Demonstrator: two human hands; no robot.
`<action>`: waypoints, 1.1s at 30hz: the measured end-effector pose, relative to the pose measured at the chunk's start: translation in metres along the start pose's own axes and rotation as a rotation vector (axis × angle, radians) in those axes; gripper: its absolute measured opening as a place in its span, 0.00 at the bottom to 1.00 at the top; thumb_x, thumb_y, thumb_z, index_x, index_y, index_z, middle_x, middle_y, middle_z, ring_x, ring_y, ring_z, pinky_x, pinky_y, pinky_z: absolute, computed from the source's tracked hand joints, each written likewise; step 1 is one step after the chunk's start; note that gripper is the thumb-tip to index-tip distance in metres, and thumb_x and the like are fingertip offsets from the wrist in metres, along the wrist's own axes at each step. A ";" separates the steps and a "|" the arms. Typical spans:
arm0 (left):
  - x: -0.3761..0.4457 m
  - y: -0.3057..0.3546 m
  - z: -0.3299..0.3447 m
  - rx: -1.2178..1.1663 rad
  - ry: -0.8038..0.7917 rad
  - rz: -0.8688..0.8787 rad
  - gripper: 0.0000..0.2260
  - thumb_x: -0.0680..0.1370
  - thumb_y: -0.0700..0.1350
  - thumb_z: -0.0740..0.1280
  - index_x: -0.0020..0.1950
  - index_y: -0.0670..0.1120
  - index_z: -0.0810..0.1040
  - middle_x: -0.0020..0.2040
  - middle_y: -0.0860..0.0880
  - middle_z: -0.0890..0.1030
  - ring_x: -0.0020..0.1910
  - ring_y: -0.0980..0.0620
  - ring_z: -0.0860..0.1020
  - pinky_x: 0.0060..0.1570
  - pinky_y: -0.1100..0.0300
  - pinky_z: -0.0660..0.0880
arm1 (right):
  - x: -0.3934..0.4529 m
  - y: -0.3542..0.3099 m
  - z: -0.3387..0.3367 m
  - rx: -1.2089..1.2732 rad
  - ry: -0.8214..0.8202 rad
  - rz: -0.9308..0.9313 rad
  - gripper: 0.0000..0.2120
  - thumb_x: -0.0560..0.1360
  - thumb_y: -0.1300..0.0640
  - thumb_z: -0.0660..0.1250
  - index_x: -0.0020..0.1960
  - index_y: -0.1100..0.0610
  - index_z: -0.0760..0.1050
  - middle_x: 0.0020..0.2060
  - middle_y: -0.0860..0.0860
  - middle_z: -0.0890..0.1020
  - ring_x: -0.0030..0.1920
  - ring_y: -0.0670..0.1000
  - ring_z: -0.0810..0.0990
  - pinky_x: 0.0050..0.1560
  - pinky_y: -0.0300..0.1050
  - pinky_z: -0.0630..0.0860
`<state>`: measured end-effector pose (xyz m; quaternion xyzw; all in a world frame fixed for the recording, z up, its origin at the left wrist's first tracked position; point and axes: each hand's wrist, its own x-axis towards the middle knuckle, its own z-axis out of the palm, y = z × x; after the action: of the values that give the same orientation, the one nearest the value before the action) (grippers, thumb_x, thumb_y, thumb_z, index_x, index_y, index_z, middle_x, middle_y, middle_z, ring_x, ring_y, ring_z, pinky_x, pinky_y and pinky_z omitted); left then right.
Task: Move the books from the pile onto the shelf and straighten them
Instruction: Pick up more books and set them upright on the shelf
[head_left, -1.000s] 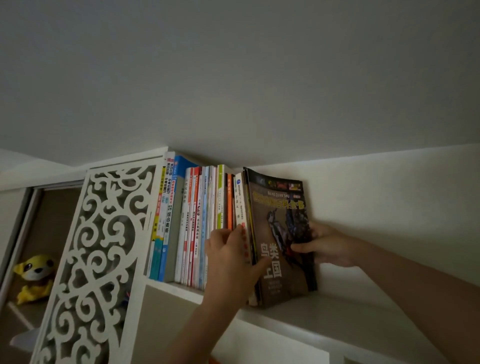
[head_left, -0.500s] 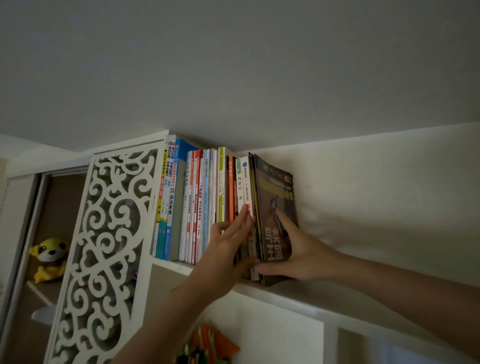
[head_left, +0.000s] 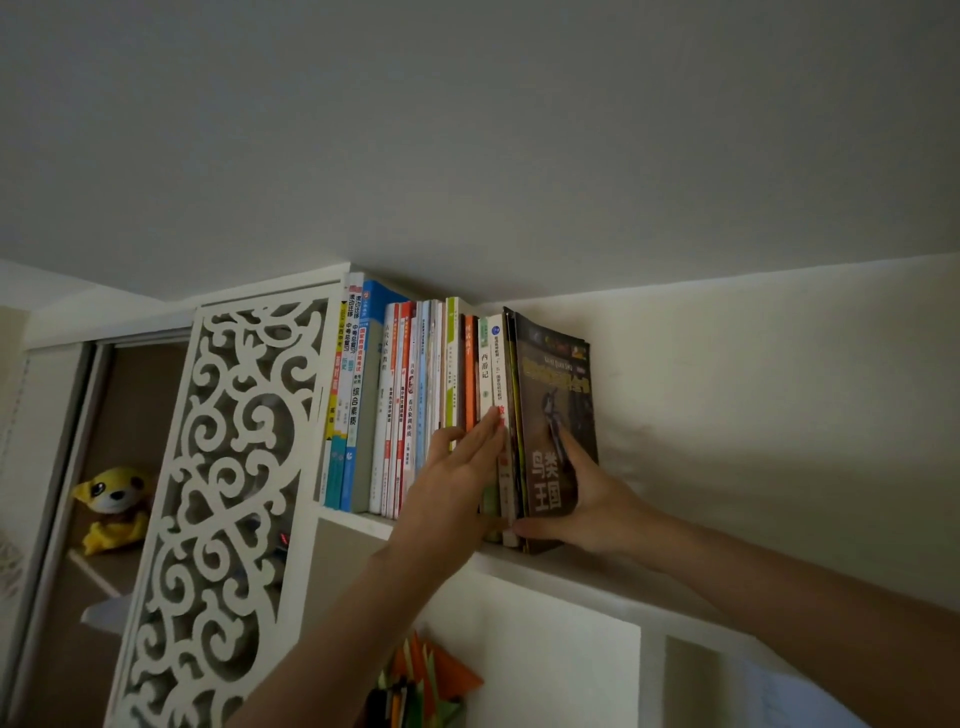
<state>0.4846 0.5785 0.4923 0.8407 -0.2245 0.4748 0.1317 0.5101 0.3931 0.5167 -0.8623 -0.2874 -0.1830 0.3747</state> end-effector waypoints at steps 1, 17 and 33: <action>0.001 0.001 -0.001 -0.057 -0.001 -0.014 0.39 0.74 0.48 0.71 0.78 0.53 0.50 0.78 0.57 0.51 0.75 0.54 0.51 0.73 0.53 0.61 | 0.000 0.000 -0.001 0.020 0.008 0.013 0.64 0.54 0.43 0.83 0.76 0.37 0.43 0.61 0.35 0.74 0.64 0.41 0.73 0.66 0.45 0.72; 0.036 0.003 -0.022 -0.383 0.130 -0.048 0.27 0.78 0.44 0.65 0.75 0.51 0.59 0.75 0.53 0.61 0.74 0.52 0.57 0.71 0.50 0.59 | 0.001 -0.006 -0.012 0.087 -0.059 0.144 0.67 0.49 0.36 0.82 0.75 0.35 0.42 0.68 0.41 0.71 0.67 0.47 0.71 0.69 0.52 0.70; 0.075 0.009 -0.023 -0.568 0.181 -0.093 0.24 0.80 0.44 0.62 0.75 0.51 0.59 0.71 0.49 0.67 0.70 0.52 0.66 0.64 0.42 0.71 | 0.006 -0.012 0.003 0.030 0.004 0.046 0.63 0.58 0.37 0.78 0.76 0.37 0.36 0.74 0.42 0.63 0.72 0.47 0.66 0.72 0.51 0.66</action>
<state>0.4966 0.5615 0.5682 0.7338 -0.2967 0.4597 0.4028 0.5073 0.4042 0.5240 -0.8625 -0.2694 -0.1718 0.3924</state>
